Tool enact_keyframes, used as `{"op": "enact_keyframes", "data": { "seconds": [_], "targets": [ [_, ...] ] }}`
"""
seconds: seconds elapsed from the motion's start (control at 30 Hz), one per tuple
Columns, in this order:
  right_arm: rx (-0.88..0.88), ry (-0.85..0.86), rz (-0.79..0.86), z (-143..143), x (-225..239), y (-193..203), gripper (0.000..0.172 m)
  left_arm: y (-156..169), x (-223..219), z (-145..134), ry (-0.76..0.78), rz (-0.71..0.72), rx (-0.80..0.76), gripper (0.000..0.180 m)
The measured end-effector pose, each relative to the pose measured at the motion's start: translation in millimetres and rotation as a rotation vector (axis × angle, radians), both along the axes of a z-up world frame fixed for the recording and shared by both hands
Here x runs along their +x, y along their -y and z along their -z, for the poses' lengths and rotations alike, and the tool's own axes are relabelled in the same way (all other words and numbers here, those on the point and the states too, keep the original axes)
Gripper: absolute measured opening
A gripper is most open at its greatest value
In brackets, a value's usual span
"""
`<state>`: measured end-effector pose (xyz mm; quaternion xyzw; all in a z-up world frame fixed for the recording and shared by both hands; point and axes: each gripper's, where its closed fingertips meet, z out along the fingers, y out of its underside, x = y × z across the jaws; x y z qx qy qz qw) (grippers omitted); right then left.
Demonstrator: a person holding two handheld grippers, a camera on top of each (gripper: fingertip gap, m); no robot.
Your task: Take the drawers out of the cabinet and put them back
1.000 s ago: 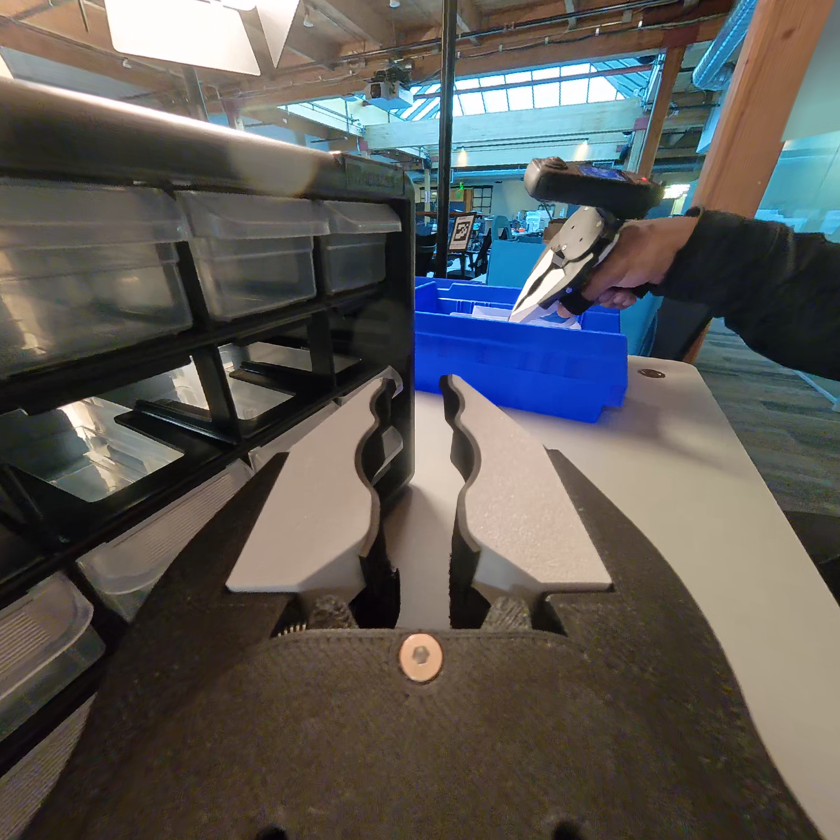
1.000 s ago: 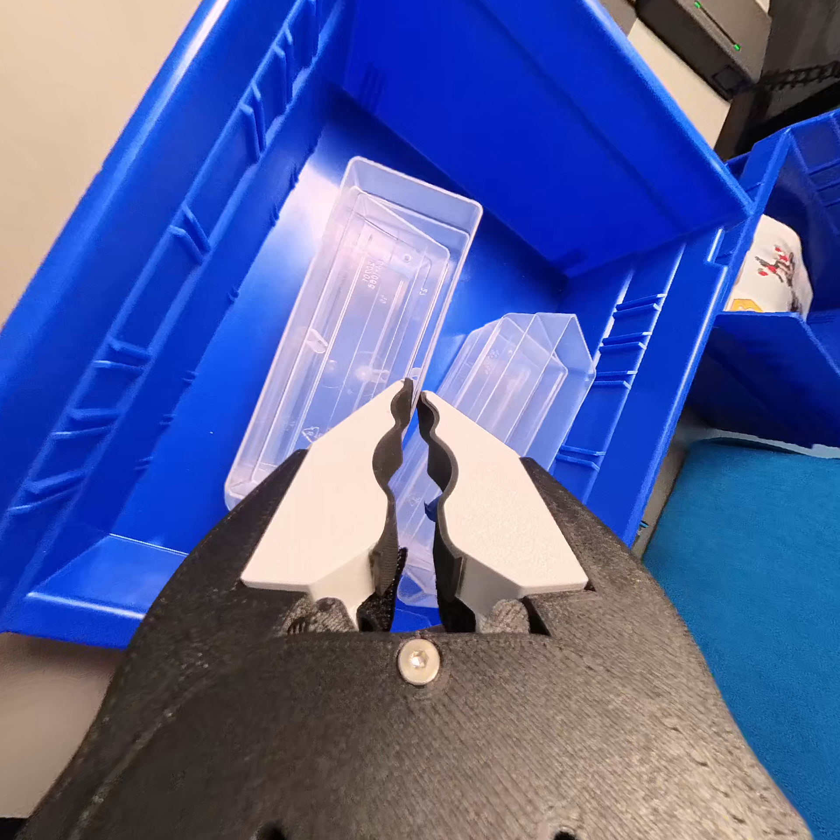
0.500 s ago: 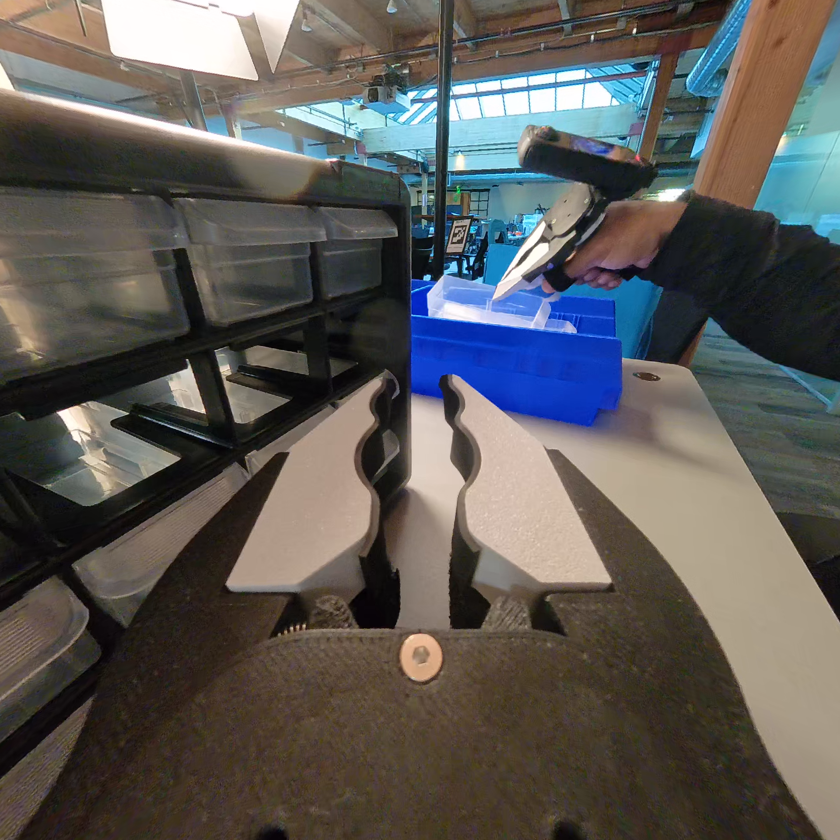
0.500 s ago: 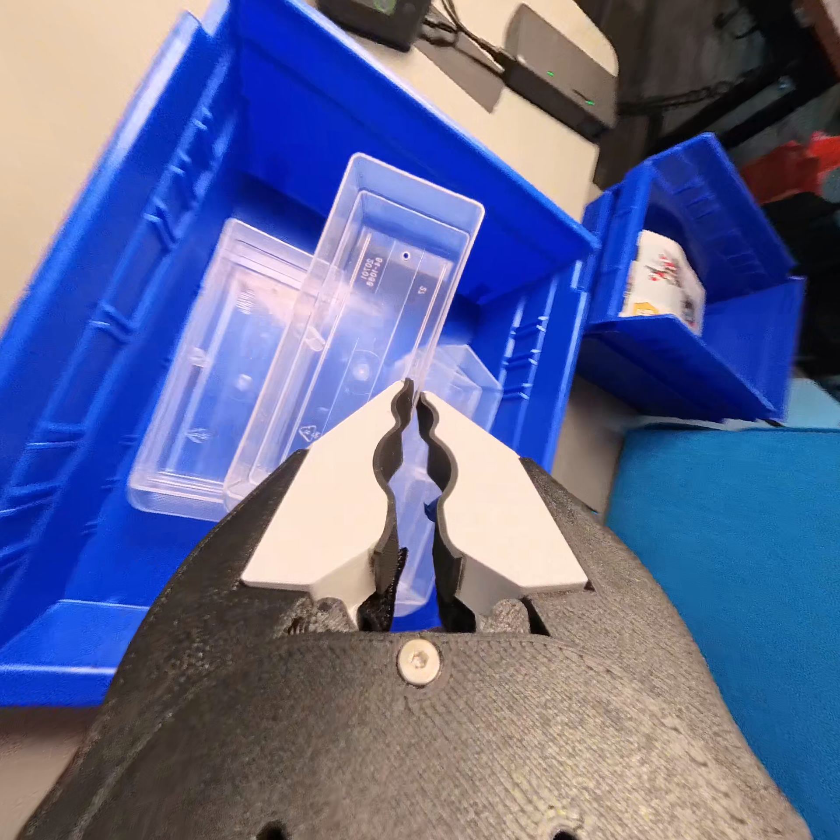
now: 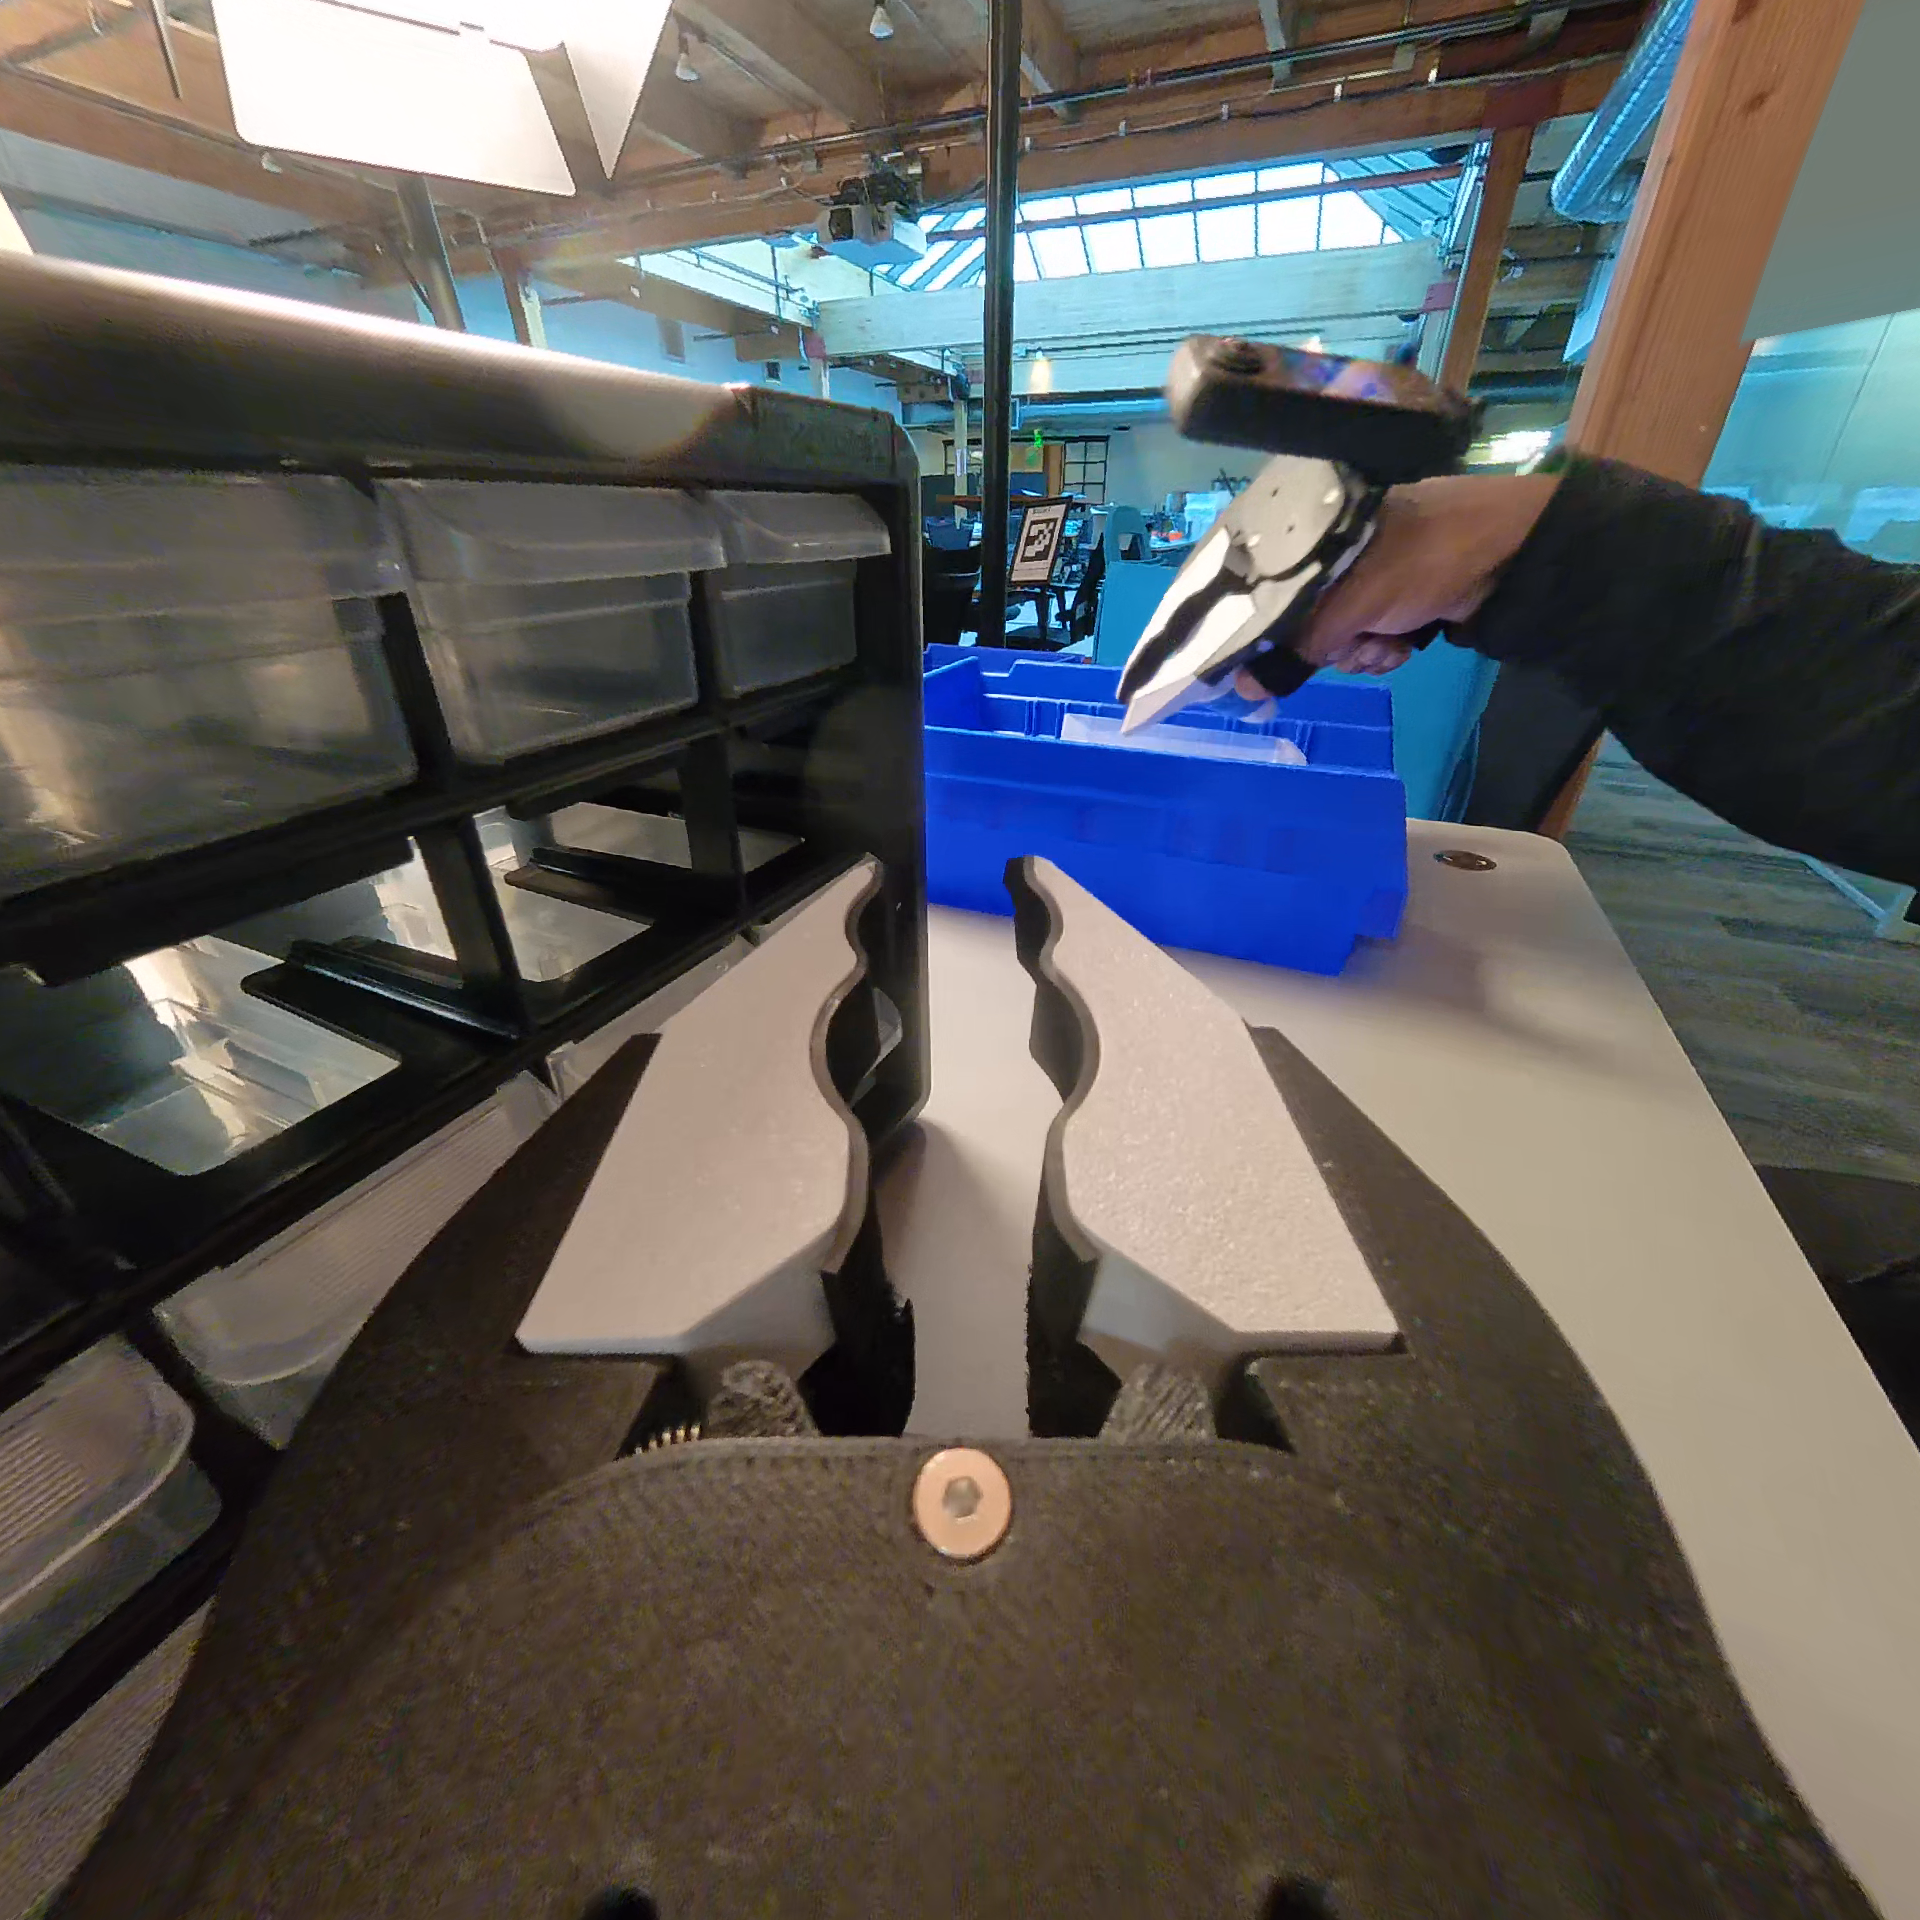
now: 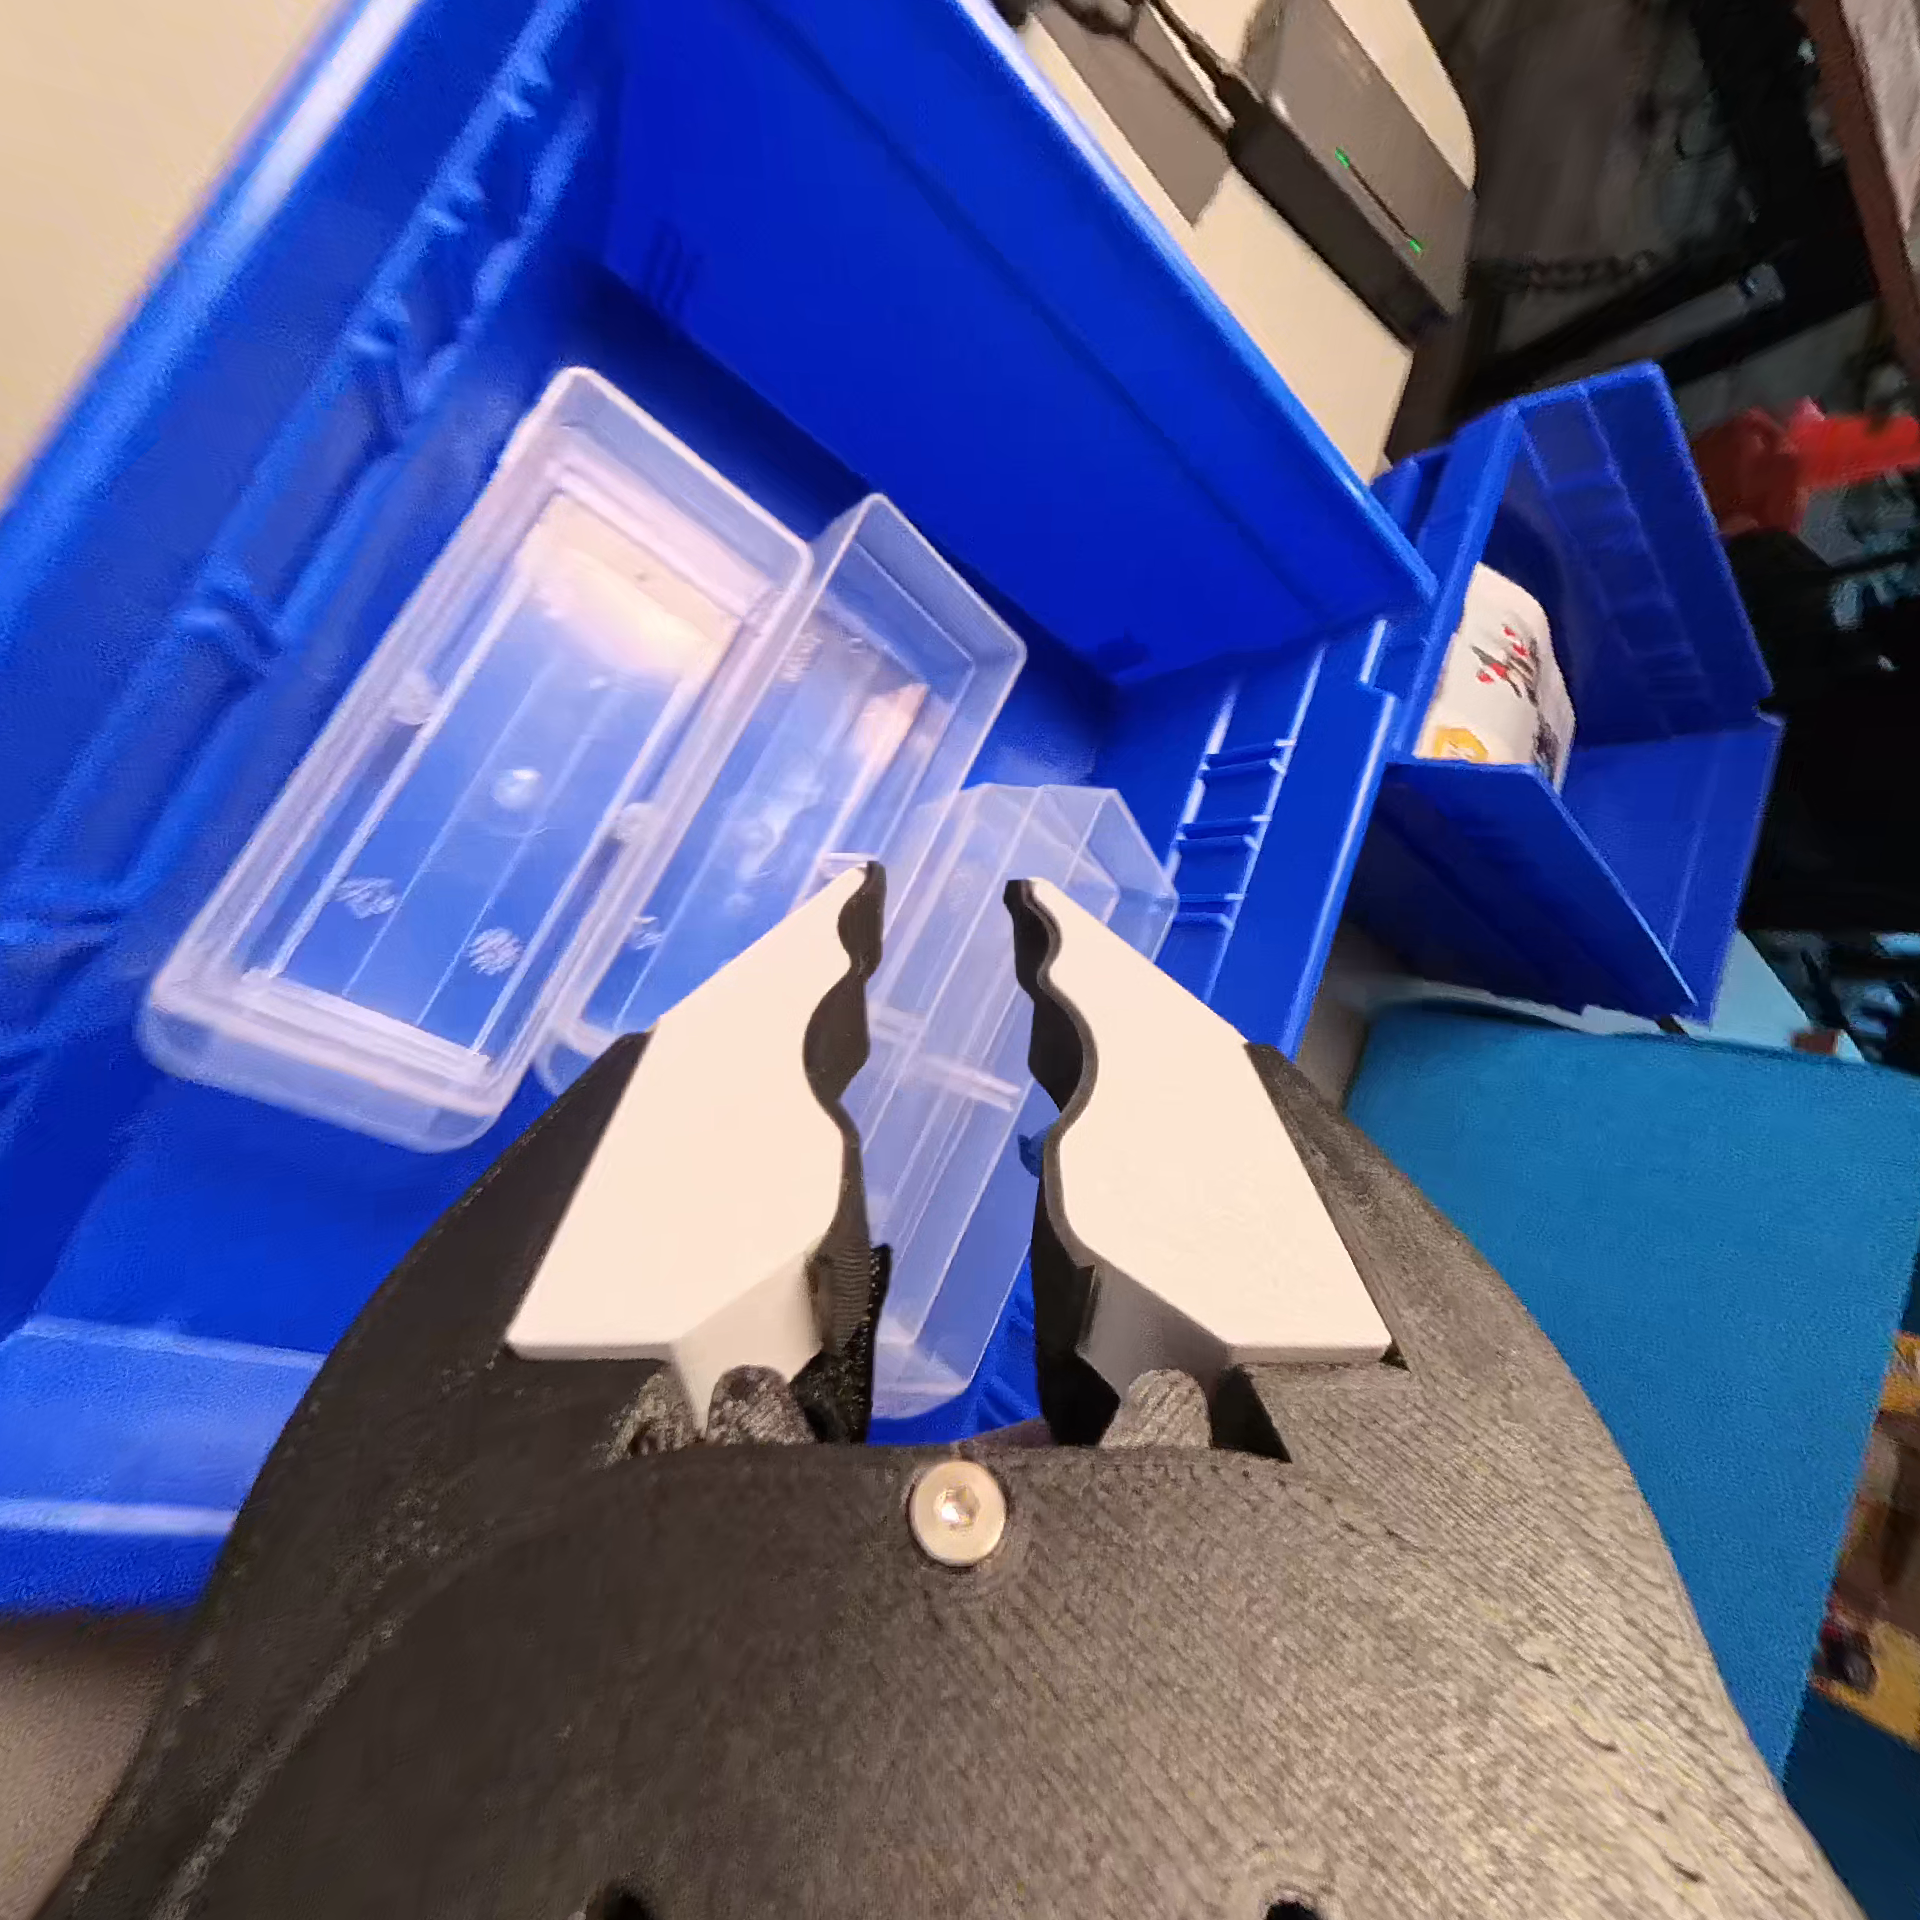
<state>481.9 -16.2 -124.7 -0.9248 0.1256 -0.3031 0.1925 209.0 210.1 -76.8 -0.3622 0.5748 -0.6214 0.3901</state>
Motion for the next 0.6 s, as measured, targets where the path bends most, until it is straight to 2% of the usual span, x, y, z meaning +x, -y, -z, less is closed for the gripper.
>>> {"op": "enact_keyframes", "data": {
  "seconds": [0.1, 0.23, 0.33, 0.43, 0.6],
  "targets": [
    [0.022, -0.091, -0.143, 3, -37, -1, 0.029, 0, -1, -2, 0.005, 0.002, -0.001, 0.023],
    [-0.072, -0.231, -0.311, 37, -93, 8, 0.026, 2, -1, -3, 0.008, 0.003, 0.002, 0.023],
    [-0.13, -0.326, -0.394, 62, -121, 7, 0.006, 3, -1, -2, 0.007, 0.005, 0.004, 0.023],
    [-0.135, -0.349, -0.4, 73, -123, -7, 0.002, 5, -1, -1, 0.006, 0.007, 0.01, 0.023],
    [-0.094, -0.269, -0.284, 76, -87, -27, 0.004, 4, -1, -2, 0.011, 0.002, 0.014, 0.023]
  ]
}}
